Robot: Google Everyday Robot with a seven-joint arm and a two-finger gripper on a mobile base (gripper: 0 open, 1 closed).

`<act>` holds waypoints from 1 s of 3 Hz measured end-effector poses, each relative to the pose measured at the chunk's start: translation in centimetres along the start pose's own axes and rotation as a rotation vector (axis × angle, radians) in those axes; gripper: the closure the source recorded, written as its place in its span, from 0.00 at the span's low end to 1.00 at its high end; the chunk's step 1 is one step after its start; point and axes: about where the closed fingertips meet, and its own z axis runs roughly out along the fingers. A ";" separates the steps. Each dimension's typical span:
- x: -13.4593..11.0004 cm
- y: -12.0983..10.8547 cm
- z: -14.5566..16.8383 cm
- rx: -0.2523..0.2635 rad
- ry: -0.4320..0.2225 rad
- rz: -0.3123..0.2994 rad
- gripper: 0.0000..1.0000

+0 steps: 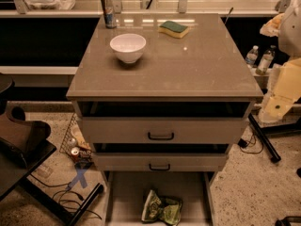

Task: Pick green jalapeno chip bag from bottom drawer and place on counter

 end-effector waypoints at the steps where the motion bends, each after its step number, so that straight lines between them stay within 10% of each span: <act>1: 0.0 0.0 0.0 0.000 0.000 0.000 0.00; 3: -0.4 3.1 4.1 0.055 -0.120 -0.011 0.00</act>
Offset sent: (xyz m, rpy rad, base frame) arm 0.0204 0.0116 -0.0837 0.1657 -0.2279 -0.0276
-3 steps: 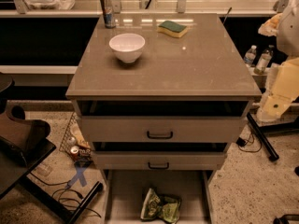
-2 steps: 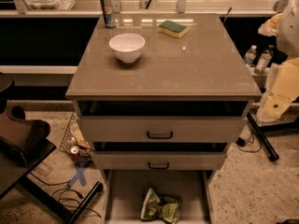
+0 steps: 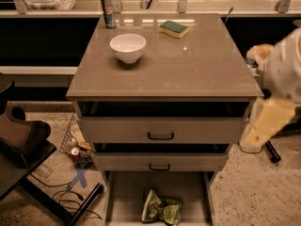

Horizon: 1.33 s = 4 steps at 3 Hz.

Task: Pick green jalapeno chip bag from bottom drawer and place on counter

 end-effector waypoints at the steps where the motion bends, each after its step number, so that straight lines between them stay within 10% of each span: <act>1: 0.4 4.8 4.6 -0.024 -0.128 -0.011 0.00; 3: 0.6 12.6 17.8 -0.056 -0.415 0.060 0.00; 4: 0.0 11.2 19.6 0.028 -0.456 0.015 0.00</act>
Offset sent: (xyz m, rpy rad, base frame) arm 0.0637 0.0374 -0.2193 0.4193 -0.6011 -0.0279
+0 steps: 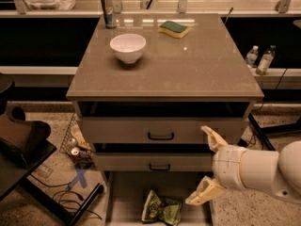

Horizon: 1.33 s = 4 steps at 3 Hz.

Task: Pick green jalapeno chip bag from bottom drawer and place on counter

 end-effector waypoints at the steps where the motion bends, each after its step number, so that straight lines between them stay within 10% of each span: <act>1: 0.1 0.3 0.4 -0.009 0.004 0.007 0.00; 4: 12.4 4.4 12.9 0.004 -0.057 -0.024 0.00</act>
Offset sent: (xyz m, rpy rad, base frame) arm 0.0158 0.0174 -0.1911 0.1413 0.0962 -0.0286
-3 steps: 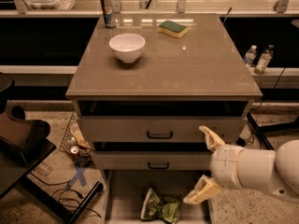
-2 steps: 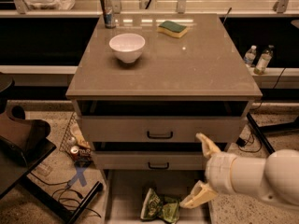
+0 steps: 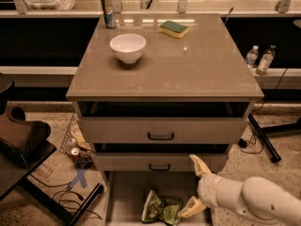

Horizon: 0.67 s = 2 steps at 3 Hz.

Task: Pick green jalapeno chip bag from bottom drawer and place on counter

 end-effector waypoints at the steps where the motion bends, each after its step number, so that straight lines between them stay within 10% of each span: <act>1: 6.0 3.6 6.4 -0.057 -0.037 0.043 0.00; 2: 7.7 5.6 8.3 -0.094 -0.017 0.059 0.00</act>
Offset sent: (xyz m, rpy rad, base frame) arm -0.0088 0.0162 -0.1509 -0.0054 0.1301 0.0437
